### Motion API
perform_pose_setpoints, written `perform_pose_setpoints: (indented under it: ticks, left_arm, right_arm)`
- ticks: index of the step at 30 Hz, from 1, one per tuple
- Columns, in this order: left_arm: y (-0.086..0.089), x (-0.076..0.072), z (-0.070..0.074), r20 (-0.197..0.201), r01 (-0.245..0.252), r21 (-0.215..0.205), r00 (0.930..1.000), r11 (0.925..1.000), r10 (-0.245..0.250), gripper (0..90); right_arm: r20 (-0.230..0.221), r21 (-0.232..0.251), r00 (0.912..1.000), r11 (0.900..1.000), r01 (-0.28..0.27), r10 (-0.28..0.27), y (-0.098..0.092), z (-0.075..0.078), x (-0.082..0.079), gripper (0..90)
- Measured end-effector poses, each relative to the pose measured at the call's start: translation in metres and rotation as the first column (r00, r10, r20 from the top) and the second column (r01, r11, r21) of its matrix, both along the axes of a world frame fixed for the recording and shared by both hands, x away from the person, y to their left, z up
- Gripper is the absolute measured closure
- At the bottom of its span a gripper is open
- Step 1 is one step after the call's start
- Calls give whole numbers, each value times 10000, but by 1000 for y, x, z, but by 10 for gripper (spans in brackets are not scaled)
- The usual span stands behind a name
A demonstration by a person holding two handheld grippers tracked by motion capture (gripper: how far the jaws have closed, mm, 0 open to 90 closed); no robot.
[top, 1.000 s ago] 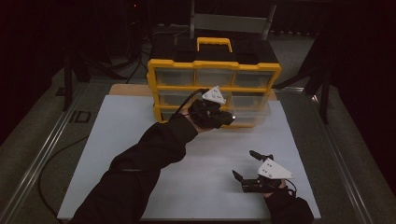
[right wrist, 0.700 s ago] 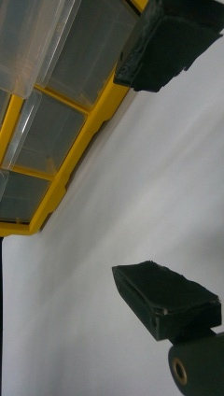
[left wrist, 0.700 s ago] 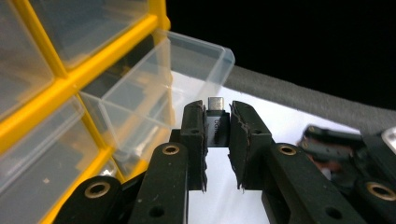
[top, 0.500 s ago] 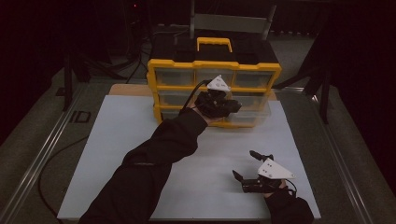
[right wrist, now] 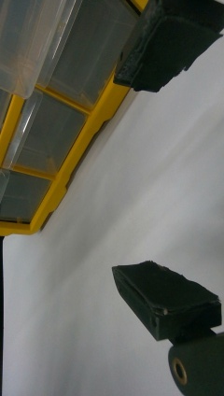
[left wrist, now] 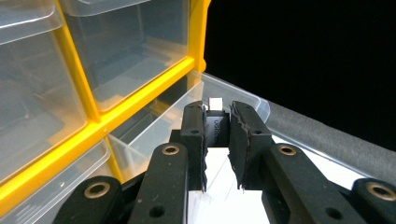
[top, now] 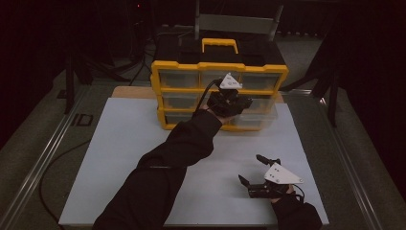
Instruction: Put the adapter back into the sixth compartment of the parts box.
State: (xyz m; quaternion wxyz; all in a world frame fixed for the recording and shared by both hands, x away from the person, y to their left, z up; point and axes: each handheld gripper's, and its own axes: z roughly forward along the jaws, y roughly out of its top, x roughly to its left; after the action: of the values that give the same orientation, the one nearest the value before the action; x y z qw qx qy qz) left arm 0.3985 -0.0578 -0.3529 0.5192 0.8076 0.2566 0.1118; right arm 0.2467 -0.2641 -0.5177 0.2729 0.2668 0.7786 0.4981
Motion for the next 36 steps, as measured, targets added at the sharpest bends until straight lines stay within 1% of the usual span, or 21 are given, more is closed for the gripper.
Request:
perform_pose_setpoints:
  ticks: [7, 9, 11, 12, 15, 16, 18, 19, 20, 21, 22, 23, 25, 26, 27, 28, 29, 30, 31, 34, 36]
  left_arm:
    - [-14, 2, -2, -27, -347, 244, 9994, 9991, 348, 775]
    - [-18, 2, -3, 17, -474, 387, 9989, 9981, 474, 775]
    - [-21, 4, -4, -92, -602, 392, 9981, 9974, 606, 775]
    - [-22, 5, -4, -68, -736, 490, 9972, 9961, 741, 774]
    - [-25, 6, -7, -199, -826, 585, 9963, 9949, 839, 774]
    - [-27, 7, -9, -329, -865, 685, 9955, 9939, 889, 774]
    - [-28, 8, -10, -373, -939, 733, 9946, 9929, 968, 774]
    - [-29, 10, -11, -439, -964, 836, 9940, 9918, 1003, 774]
    - [-29, 10, -12, -514, -944, 826, 9938, 9921, 988, 774]
    - [-29, 10, -12, -477, -1006, 927, 9933, 9906, 1053, 774]
    - [-29, 11, -11, -511, -972, 907, 9935, 9911, 1021, 768]
    - [-29, 11, -11, -589, -902, 781, 9937, 9929, 949, 760]
    - [-29, 11, -10, -547, -941, 840, 9936, 9920, 989, 638]
    - [-29, 12, -10, -735, -802, 849, 9935, 9932, 865, 580]
    - [-29, 12, -9, -746, -837, 878, 9931, 9926, 904, 504]
    - [-28, 11, -9, -732, -877, 936, 9928, 9917, 947, 472]
    - [-28, 11, -9, -804, -793, 913, 9930, 9927, 868, 437]
    - [-28, 10, -8, -751, -893, 881, 9925, 9921, 960, 394]
    - [-27, 10, -8, -695, -929, 894, 9926, 9917, 993, 374]
    - [-25, 8, -6, -729, -826, 704, 9935, 9941, 878, 309]
    - [-24, 6, -5, -727, -780, 791, 9938, 9938, 838, 264]
  right_arm:
    - [-84, -6, 10000, 10000, 0, 0, 1, 0, 0, 83]
    - [-84, -31, 10000, 10000, -25, 25, 1, -1, 0, 83]
    - [-80, -22, 10000, 10000, -41, 41, 1, -1, 0, 83]
    - [-81, -29, 10000, 10000, -37, 37, 1, -1, 0, 83]
    - [-64, -38, 10000, 10000, -20, 20, 1, -1, 0, 83]
    - [-56, -54, 10000, 10000, -16, 15, 1, -1, 0, 83]
    - [-11, -72, 10000, 10000, -12, 12, 1, -1, -1, 83]
    - [28, -81, 10000, 10000, -15, 15, 0, -1, -1, 82]
    - [-4, -78, 10000, 10000, -15, 15, 0, 0, -1, 83]
    - [4, -66, 10000, 10000, -18, 18, 0, -1, -1, 83]
    - [-2, -66, 10000, 10000, -15, 15, 0, -1, -1, 83]
    - [-7, -66, 10000, 10000, -4, 4, 0, -1, -1, 83]
    - [-32, -79, 10000, 10000, 9, -9, 0, -1, -1, 83]
    - [-18, -60, 10000, 10000, 3, -3, 0, -1, -1, 83]
    - [-6, -55, 10000, 10000, 5, -5, 0, -1, -1, 83]
    - [-23, -73, 10000, 10000, 5, -6, 0, -1, -1, 83]
    - [-40, -99, 10000, 10000, 8, -8, 0, -1, -1, 83]
    - [-59, -110, 10000, 9999, 4, -4, 0, -1, -1, 83]
    - [-64, -138, 10000, 9999, -8, 7, 0, -2, -1, 83]
    - [-58, -153, 10000, 9999, -8, 8, 1, -1, -1, 83]
    - [-64, -155, 10000, 9999, -9, 8, 1, -2, -1, 83]
